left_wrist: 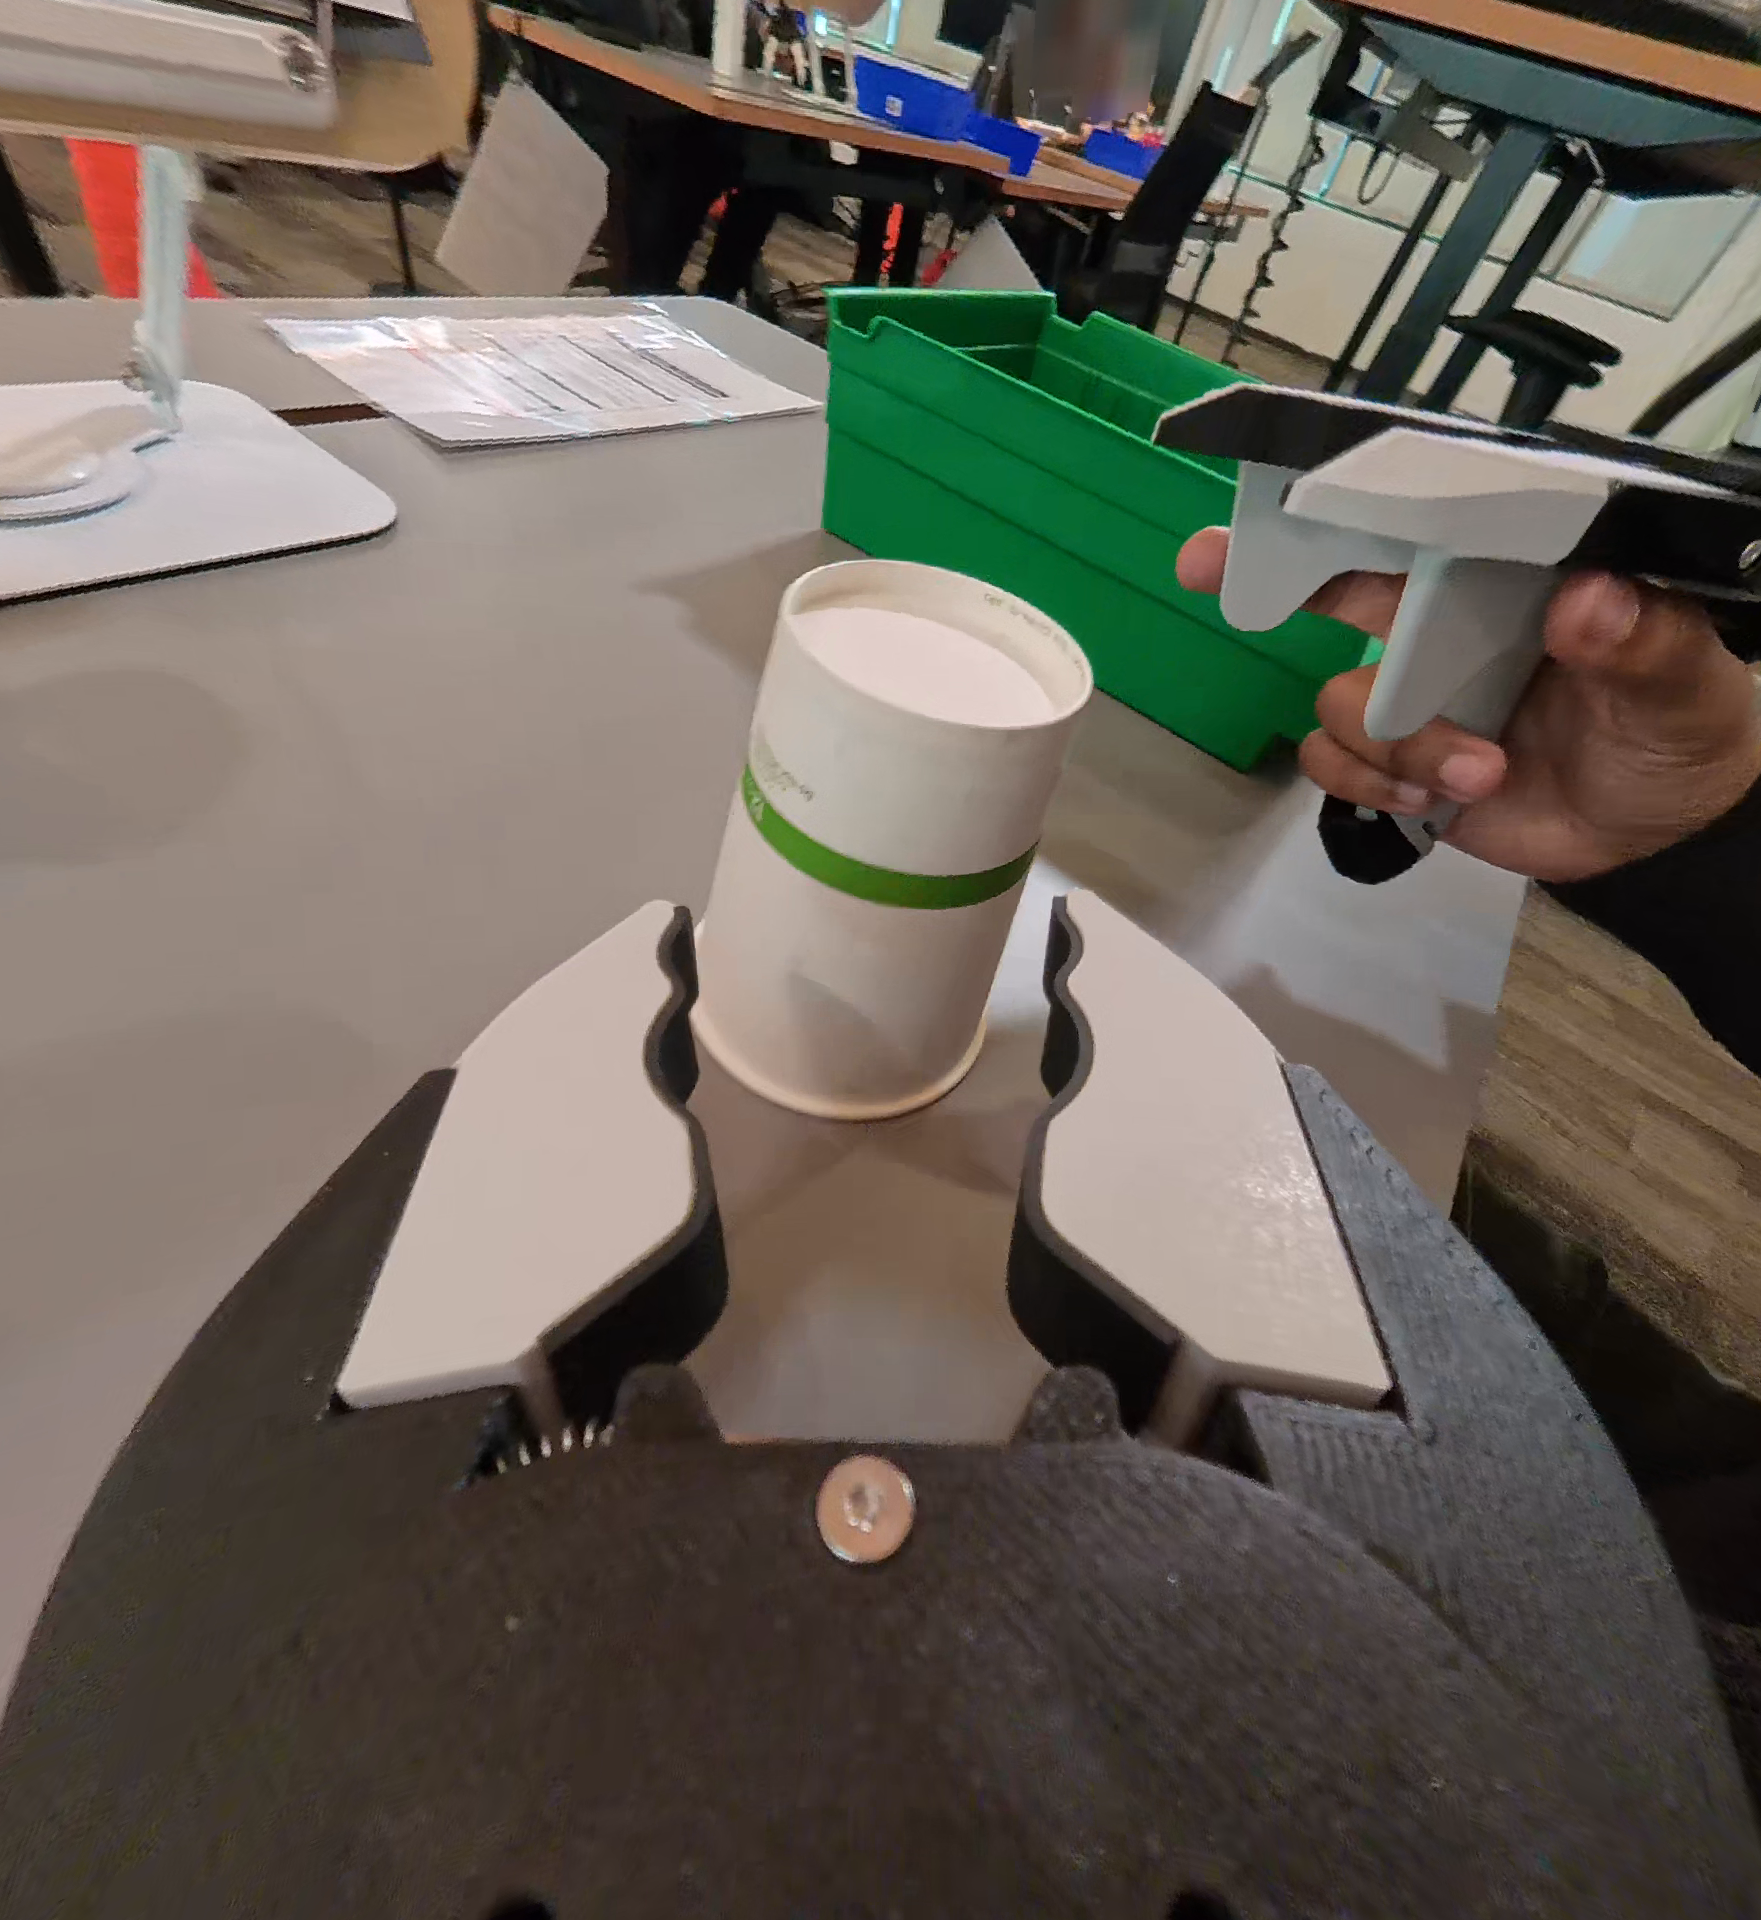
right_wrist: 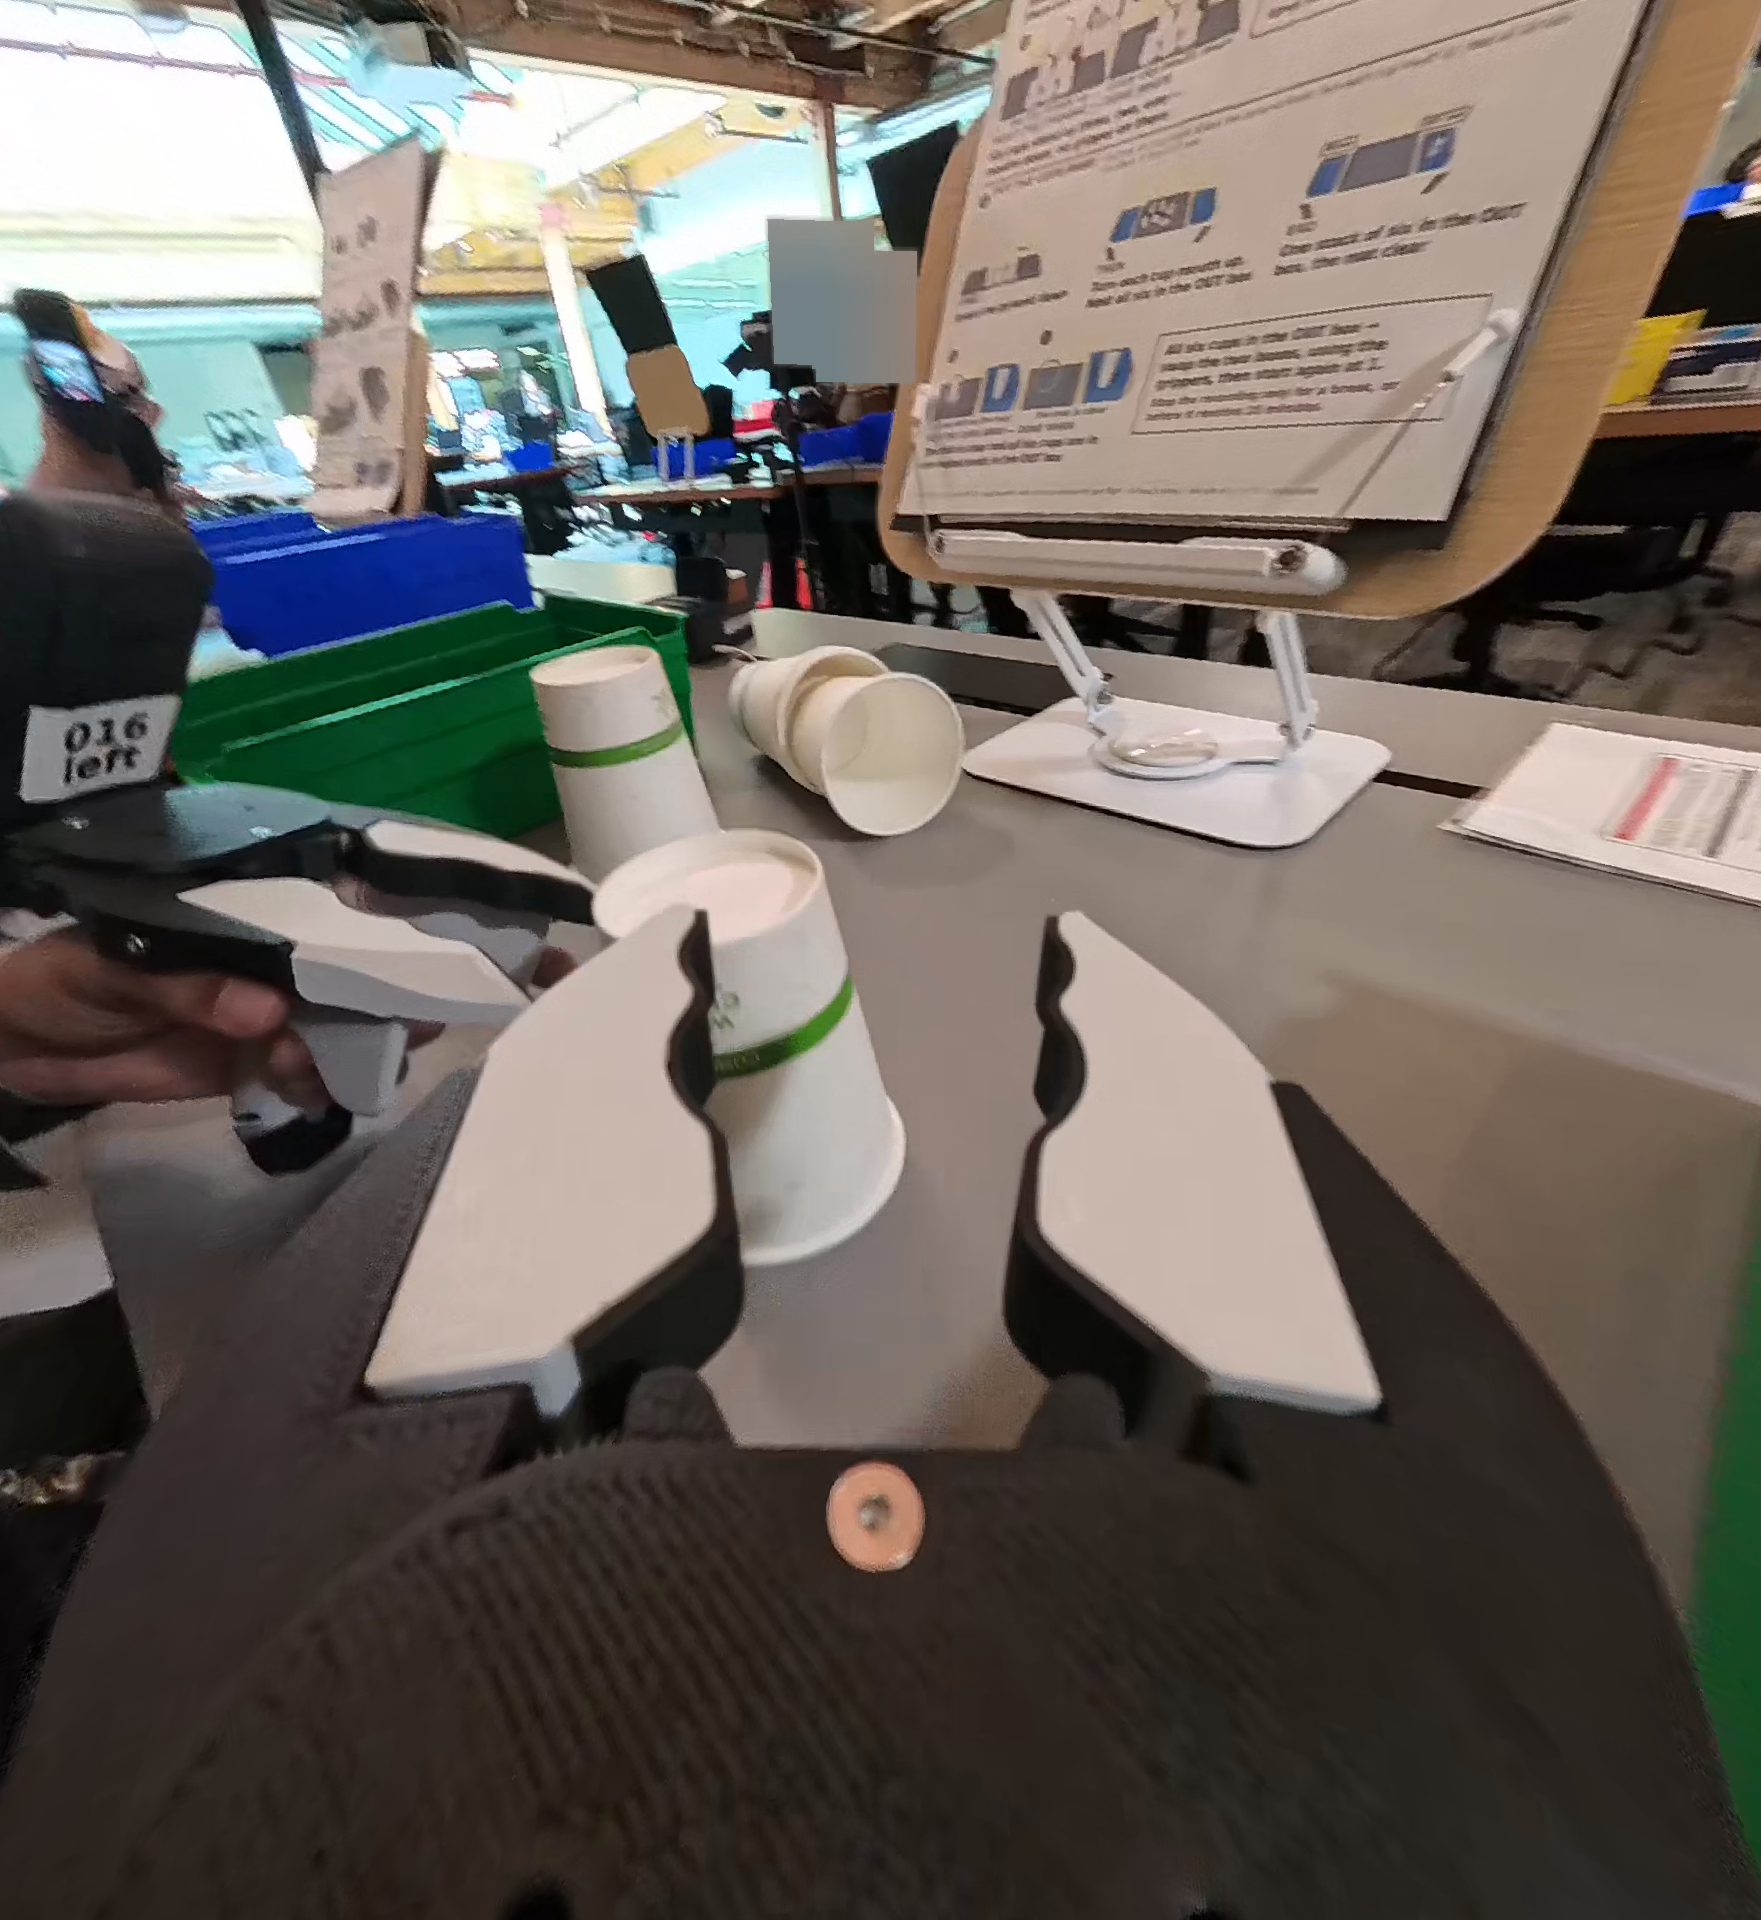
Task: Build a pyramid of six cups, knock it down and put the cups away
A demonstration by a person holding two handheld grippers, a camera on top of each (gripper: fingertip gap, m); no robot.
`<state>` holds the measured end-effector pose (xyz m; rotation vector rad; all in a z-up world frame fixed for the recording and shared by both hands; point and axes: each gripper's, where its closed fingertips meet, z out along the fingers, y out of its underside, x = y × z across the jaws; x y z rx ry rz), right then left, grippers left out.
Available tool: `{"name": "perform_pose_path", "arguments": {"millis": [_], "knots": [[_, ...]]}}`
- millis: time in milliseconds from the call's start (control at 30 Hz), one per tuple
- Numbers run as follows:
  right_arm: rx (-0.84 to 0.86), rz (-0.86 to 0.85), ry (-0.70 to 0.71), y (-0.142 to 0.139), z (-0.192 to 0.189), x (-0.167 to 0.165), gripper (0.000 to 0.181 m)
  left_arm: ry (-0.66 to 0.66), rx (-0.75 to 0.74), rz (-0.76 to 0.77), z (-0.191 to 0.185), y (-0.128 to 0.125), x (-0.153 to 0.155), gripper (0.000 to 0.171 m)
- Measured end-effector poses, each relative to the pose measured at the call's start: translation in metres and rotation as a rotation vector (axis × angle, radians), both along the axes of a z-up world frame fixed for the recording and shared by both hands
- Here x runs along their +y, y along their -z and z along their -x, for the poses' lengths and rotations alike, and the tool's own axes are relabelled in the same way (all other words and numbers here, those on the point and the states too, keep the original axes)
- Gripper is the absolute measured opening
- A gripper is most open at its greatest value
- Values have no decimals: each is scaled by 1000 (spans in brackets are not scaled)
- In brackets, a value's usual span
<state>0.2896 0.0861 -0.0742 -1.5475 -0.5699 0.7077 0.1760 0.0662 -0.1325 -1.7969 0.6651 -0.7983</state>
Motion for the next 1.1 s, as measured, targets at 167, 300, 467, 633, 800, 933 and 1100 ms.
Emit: {"name": "perform_pose_path", "arguments": {"millis": [167,300,467,633,800,933,1100], "knots": [[-67,-25,100,4,-28,-14,53,61,95,-34,-23,8,11,71],[-66,-15,158,6,-47,-23,53,95,116,-2,-33,12,23,79],[-62,-2,218,7,-65,-28,51,83,94,-45,-42,4,34,79],[-59,9,216,9,-65,-26,50,133,126,-62,-51,9,26,82],[-106,24,194,17,-53,-19,49,124,154,-98,-48,10,21,72],[-119,30,154,20,-39,-14,49,89,151,-122,-38,6,20,72],[-119,29,96,20,-20,-8,49,8,-32,-142,-15,-24,22,72]]}}
